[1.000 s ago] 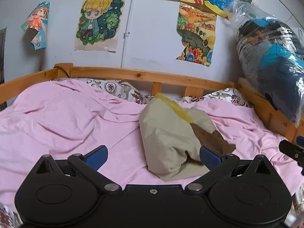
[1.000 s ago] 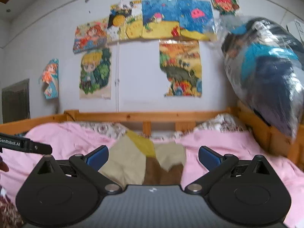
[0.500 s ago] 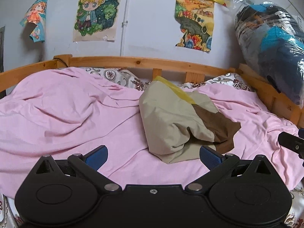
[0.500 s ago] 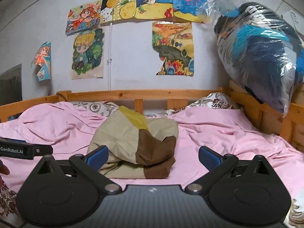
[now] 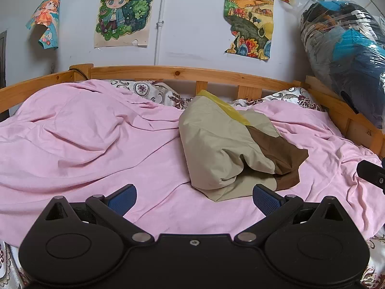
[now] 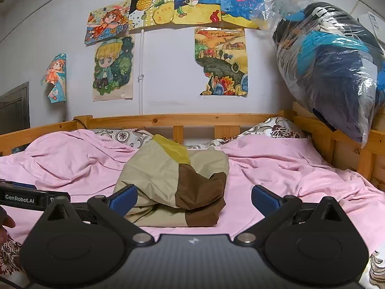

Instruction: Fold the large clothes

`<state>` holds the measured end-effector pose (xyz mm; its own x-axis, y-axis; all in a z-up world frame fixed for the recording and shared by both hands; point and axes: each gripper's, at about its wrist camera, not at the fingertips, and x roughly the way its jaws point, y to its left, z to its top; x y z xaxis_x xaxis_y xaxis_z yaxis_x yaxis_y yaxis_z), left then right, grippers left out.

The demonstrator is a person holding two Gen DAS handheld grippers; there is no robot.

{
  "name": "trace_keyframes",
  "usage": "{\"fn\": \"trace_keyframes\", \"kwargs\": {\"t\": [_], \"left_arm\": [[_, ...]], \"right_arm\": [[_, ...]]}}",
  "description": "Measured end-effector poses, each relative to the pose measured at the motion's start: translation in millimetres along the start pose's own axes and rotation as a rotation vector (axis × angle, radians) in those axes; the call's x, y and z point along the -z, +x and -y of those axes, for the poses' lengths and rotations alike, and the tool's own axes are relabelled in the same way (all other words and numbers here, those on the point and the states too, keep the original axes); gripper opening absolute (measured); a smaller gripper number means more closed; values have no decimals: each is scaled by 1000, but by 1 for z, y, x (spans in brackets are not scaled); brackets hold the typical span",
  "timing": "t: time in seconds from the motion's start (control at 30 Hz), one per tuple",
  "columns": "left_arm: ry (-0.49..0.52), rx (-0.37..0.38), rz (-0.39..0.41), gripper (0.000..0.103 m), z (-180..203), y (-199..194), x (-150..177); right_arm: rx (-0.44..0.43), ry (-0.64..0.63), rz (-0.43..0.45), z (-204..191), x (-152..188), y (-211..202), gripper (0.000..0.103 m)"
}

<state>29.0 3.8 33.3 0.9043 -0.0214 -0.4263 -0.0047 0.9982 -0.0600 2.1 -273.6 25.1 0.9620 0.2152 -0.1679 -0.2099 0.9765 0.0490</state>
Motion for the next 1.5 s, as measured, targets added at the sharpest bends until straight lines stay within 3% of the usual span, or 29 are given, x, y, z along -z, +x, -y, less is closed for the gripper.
{"fn": "trace_keyframes", "kwargs": {"t": [1.5], "left_arm": [[-12,-6,-5,102,-1,-2,0]], "right_arm": [[0,0,1,3,0,0,103]]}}
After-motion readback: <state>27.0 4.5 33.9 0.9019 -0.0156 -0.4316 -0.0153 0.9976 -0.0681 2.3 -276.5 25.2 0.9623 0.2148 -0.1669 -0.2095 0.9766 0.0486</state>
